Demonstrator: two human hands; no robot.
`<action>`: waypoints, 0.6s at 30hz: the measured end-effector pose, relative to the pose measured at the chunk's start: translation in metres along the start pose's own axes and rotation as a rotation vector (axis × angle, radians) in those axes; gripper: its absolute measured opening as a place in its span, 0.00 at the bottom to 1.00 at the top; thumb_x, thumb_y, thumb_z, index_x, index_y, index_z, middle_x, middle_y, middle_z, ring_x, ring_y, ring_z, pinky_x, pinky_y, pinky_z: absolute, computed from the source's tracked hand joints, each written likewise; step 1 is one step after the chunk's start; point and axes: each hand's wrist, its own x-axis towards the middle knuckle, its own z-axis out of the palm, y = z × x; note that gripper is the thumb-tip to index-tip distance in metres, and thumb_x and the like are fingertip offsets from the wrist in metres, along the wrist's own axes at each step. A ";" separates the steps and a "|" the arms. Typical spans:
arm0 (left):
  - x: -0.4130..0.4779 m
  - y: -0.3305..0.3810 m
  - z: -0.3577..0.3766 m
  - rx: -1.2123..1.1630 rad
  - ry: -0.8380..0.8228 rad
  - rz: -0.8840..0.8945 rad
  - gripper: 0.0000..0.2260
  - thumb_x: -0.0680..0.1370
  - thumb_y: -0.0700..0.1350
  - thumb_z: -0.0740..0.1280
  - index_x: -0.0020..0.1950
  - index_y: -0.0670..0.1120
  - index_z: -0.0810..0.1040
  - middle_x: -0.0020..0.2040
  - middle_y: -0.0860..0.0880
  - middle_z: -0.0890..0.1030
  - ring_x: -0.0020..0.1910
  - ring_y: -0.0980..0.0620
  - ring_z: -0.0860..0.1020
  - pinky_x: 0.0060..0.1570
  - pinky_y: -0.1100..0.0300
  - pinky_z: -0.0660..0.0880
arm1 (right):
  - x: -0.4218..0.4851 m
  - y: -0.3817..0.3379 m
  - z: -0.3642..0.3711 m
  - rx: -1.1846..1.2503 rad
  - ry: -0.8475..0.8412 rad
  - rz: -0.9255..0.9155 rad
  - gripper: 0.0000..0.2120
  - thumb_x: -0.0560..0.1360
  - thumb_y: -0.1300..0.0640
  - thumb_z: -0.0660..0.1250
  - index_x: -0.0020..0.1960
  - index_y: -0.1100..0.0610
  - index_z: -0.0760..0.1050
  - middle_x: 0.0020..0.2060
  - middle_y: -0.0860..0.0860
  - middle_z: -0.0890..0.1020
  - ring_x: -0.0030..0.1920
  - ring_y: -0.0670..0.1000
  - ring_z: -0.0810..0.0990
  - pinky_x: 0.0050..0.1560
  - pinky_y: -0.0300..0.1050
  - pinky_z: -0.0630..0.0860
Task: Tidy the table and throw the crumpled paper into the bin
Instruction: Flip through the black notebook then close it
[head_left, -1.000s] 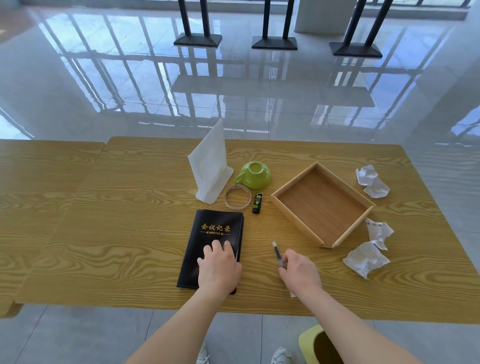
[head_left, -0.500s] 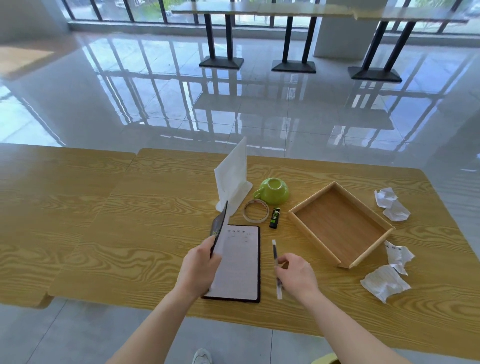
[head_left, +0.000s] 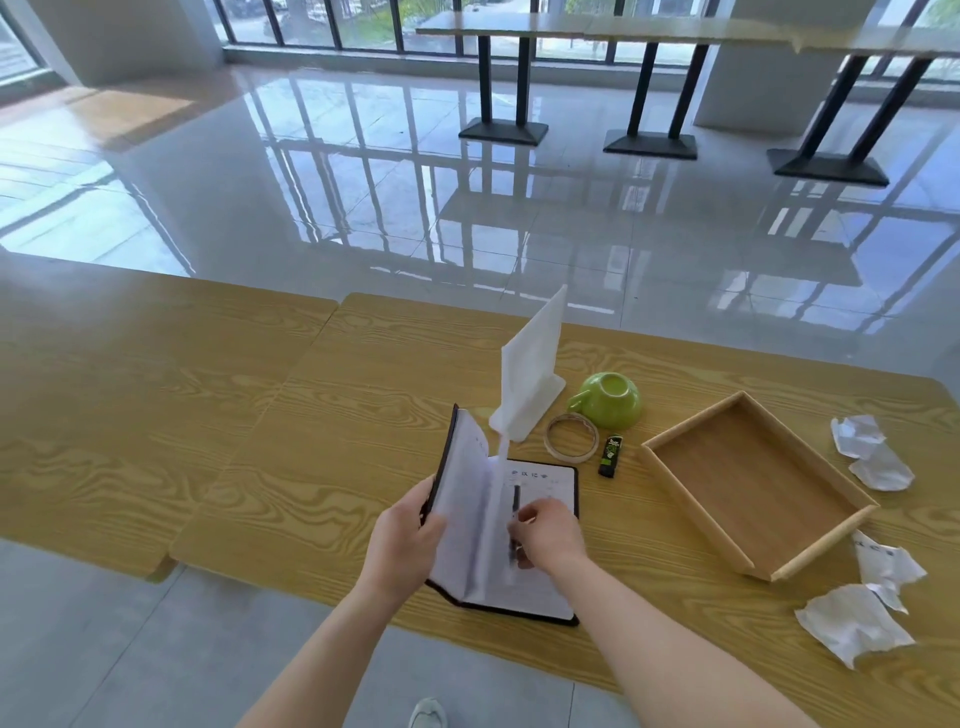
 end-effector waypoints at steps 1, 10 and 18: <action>0.001 -0.001 0.000 0.007 -0.006 -0.003 0.20 0.76 0.38 0.58 0.52 0.65 0.77 0.32 0.51 0.75 0.28 0.56 0.66 0.29 0.59 0.64 | 0.003 -0.002 0.004 0.009 -0.011 0.014 0.07 0.76 0.62 0.64 0.41 0.60 0.78 0.38 0.56 0.84 0.34 0.55 0.83 0.35 0.45 0.79; 0.004 -0.008 -0.002 0.023 -0.023 -0.011 0.20 0.78 0.39 0.58 0.61 0.61 0.75 0.39 0.43 0.81 0.29 0.54 0.68 0.30 0.56 0.65 | 0.000 0.010 0.007 0.431 -0.138 0.080 0.11 0.76 0.61 0.61 0.39 0.59 0.80 0.39 0.56 0.85 0.41 0.54 0.79 0.42 0.48 0.74; 0.003 -0.011 0.008 0.017 0.012 -0.017 0.20 0.79 0.43 0.61 0.69 0.57 0.72 0.38 0.54 0.82 0.27 0.57 0.71 0.29 0.62 0.69 | -0.026 0.008 -0.005 0.536 -0.208 -0.090 0.09 0.81 0.58 0.63 0.56 0.52 0.82 0.49 0.53 0.87 0.48 0.53 0.86 0.48 0.52 0.84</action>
